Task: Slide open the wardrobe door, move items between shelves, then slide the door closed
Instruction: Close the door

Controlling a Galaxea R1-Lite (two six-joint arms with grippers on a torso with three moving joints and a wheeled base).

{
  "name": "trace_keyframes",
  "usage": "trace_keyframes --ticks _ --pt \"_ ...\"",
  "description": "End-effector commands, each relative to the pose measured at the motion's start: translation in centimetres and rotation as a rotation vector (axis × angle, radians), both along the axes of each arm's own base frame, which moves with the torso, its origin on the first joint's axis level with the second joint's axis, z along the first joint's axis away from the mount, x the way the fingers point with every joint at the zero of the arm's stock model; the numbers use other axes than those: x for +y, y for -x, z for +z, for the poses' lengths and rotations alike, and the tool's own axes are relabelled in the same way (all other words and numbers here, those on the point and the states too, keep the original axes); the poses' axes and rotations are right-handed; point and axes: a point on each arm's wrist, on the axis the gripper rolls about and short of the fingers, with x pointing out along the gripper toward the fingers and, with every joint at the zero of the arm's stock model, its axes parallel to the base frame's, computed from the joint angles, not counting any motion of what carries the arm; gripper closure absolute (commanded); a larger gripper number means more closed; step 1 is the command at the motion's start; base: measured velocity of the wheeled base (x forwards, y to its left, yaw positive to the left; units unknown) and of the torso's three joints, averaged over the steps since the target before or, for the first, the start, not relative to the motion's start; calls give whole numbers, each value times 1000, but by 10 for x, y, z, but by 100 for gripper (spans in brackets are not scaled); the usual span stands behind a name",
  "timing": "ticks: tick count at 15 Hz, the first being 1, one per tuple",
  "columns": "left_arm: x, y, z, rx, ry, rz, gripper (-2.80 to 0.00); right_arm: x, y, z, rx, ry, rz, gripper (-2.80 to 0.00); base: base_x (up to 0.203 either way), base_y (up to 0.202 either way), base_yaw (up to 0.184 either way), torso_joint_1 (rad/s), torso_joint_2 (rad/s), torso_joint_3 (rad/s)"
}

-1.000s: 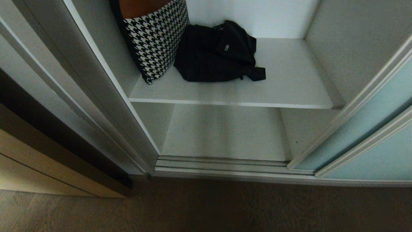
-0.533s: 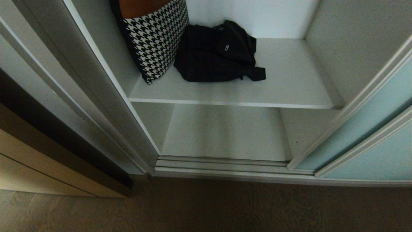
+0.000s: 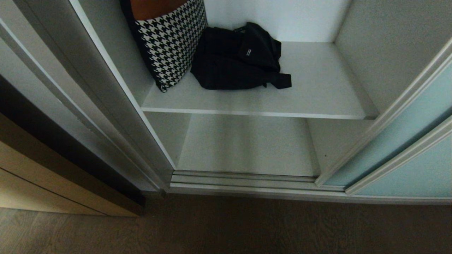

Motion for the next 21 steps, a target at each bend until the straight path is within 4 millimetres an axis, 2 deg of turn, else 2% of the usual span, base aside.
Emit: trace_keyframes --ticks 1,10,14,15,17,21 --pt "0 0 0 3 5 0 0 0 0 0 0 0 1 0 0 0 0 0 0 0" --pt "0 0 0 3 6 0 0 0 0 0 0 3 1 0 0 0 0 0 0 0" --pt "0 0 0 3 6 0 0 0 0 2 -21 82 8 0 0 0 0 0 0 0" --pt "0 0 0 3 6 0 0 0 3 14 -91 74 6 0 0 0 0 0 0 0" --pt "0 0 0 3 6 0 0 0 15 51 -217 69 0 0 0 0 0 0 0 0" --pt "0 0 0 3 6 0 0 -1 57 138 -389 62 -23 0 0 0 0 0 0 0"
